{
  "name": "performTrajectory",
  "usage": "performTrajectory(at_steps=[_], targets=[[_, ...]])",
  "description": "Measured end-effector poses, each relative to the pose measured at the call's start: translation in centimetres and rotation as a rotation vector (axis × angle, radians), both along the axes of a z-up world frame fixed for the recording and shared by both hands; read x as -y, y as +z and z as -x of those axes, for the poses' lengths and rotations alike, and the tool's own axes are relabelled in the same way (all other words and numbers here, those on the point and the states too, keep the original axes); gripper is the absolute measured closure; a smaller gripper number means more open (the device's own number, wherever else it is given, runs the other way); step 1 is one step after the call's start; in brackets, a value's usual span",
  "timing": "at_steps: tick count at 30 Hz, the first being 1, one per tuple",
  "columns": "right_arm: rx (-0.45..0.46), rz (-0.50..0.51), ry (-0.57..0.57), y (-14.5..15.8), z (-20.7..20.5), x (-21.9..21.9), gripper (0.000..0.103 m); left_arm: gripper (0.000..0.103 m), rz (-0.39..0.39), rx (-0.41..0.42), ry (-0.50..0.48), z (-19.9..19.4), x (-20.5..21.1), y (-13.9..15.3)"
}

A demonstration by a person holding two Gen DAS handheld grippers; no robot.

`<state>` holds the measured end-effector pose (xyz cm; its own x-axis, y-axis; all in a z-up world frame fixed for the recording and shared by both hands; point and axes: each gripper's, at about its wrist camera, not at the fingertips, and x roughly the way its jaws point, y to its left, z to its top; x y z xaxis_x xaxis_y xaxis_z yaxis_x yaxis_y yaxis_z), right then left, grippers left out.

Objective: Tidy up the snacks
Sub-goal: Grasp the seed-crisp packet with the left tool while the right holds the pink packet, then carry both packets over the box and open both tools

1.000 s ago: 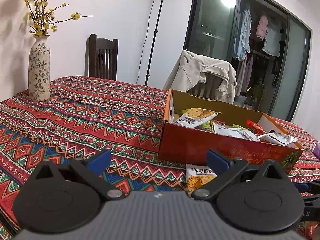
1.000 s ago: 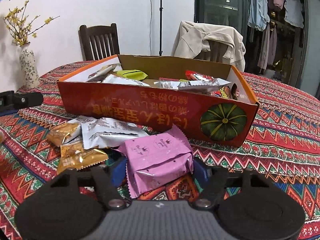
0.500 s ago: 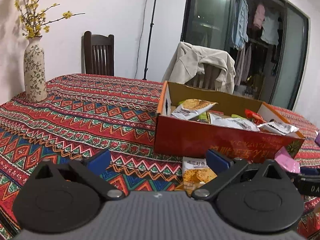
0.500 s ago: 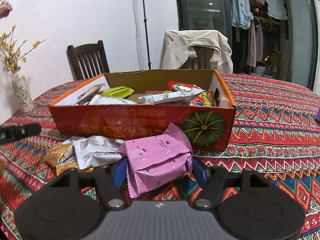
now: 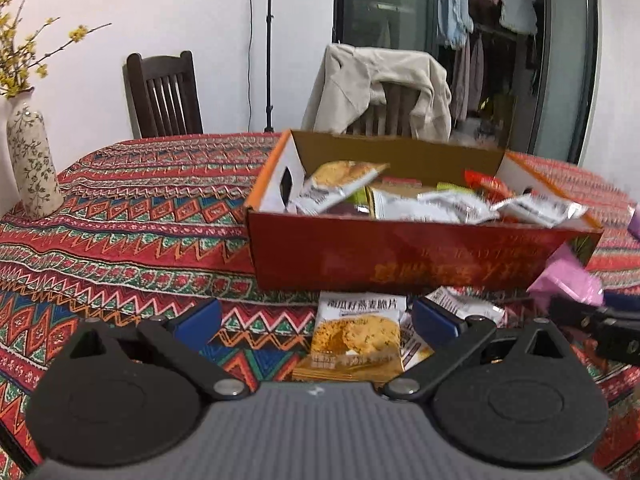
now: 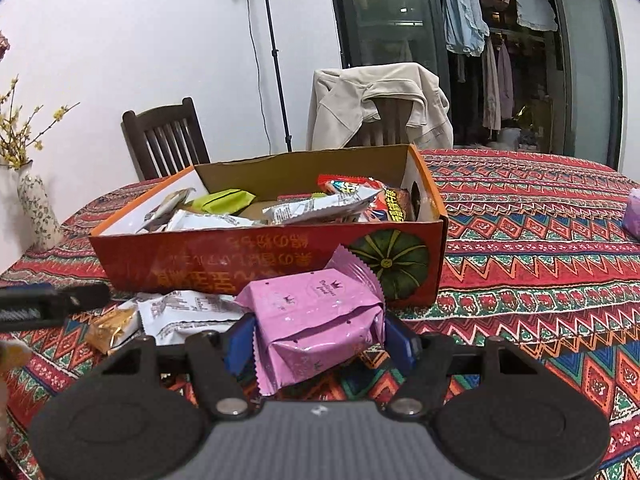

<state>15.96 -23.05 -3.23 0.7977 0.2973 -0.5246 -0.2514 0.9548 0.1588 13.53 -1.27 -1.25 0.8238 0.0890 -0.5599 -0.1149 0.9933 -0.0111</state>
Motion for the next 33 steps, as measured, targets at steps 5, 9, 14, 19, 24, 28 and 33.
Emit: performTrajectory(at_steps=[5,9,14,19,24,28,33], targets=[[0.0,-0.005,-0.005,0.0,0.0,0.2,0.036,0.003,-0.008,-0.058,0.006,-1.1,0.3,-1.3],[0.002,-0.004,-0.006,0.0,0.1,0.1,0.036,0.027,0.079,-0.096,0.0,-1.8,-0.7,-2.0],[0.013,-0.007,-0.008,0.3,0.2,0.2,0.036,0.048,0.074,-0.082,-0.048,-1.7,-0.1,-2.2],[0.014,-0.004,-0.012,0.2,0.3,0.2,0.036,0.052,0.038,-0.056,-0.051,-1.2,0.5,-1.9],[0.02,0.006,-0.016,0.3,0.3,0.1,0.036,0.052,0.014,-0.006,-0.055,0.0,0.8,-0.8],[0.041,0.028,-0.007,0.4,0.7,-0.4,0.036,0.052,0.003,0.025,-0.065,1.4,1.0,0.2],[0.091,0.036,0.021,1.3,1.7,-0.9,0.036,0.052,0.015,0.084,-0.081,3.0,0.8,2.0]])
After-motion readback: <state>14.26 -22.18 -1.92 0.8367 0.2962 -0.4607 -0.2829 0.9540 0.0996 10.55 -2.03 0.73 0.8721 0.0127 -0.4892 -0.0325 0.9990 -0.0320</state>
